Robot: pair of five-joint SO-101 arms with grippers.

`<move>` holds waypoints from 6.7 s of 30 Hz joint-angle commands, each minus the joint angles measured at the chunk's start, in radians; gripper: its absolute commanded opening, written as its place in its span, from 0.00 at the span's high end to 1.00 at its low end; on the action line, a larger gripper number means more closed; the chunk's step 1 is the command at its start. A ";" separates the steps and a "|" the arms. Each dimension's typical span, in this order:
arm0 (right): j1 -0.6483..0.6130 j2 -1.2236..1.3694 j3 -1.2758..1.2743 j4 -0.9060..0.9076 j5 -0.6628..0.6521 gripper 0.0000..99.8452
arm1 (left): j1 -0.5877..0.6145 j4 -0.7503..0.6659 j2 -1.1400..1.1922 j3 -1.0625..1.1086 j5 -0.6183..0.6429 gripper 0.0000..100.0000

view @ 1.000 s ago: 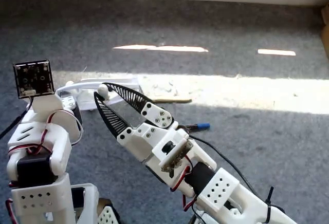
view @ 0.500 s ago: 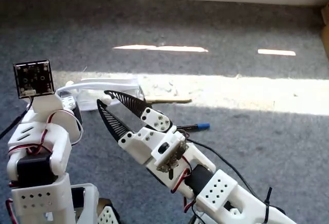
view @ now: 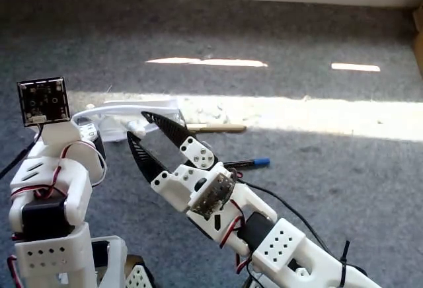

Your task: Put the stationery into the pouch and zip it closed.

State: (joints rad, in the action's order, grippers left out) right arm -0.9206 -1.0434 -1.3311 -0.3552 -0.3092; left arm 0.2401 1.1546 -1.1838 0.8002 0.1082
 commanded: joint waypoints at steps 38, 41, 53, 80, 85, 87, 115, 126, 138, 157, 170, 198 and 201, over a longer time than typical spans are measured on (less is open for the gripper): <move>0.495 -0.018 0.506 1.089 0.592 0.84 | -0.012 -0.048 0.018 0.035 0.012 0.99; 0.542 -0.016 0.504 1.090 0.629 0.84 | -0.012 -0.048 0.018 0.035 0.012 0.99; 0.585 0.082 0.435 1.118 0.770 0.84 | -0.012 -0.048 0.018 0.035 0.012 0.99; 0.662 0.731 0.740 1.337 1.131 0.84 | -0.012 -0.048 0.018 0.036 0.009 0.99; 0.667 0.811 0.760 1.337 1.137 0.84 | -0.012 -0.048 0.018 0.036 0.009 0.99; 0.685 0.839 0.762 1.337 1.137 0.84 | -0.012 -0.048 0.018 0.036 0.009 0.99; 0.705 1.153 0.920 1.408 1.129 0.84 | -0.012 -0.043 0.018 0.038 0.008 0.99; 0.711 1.164 0.924 1.399 1.068 1.00 | -0.012 -0.043 0.018 0.038 0.008 0.99; 0.722 1.159 0.967 1.406 1.069 1.00 | -0.012 -0.041 0.018 0.038 0.008 0.99; 0.748 0.808 0.894 1.400 1.066 1.00 | -0.013 -0.048 0.018 0.045 0.008 0.99; 0.670 0.443 0.676 1.291 0.967 1.00 | -0.015 -0.048 0.018 0.047 0.008 0.99; 0.469 -0.291 0.157 0.872 0.644 1.00 | -0.015 -0.044 0.018 0.048 0.008 0.99; 0.463 -0.384 0.128 0.857 0.626 1.00 | -0.015 -0.044 0.018 0.048 0.008 0.99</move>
State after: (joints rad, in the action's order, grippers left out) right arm -0.4480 -1.3334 -1.2037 0.5332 0.3445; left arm 0.2371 1.1239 -1.1853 0.8462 0.1082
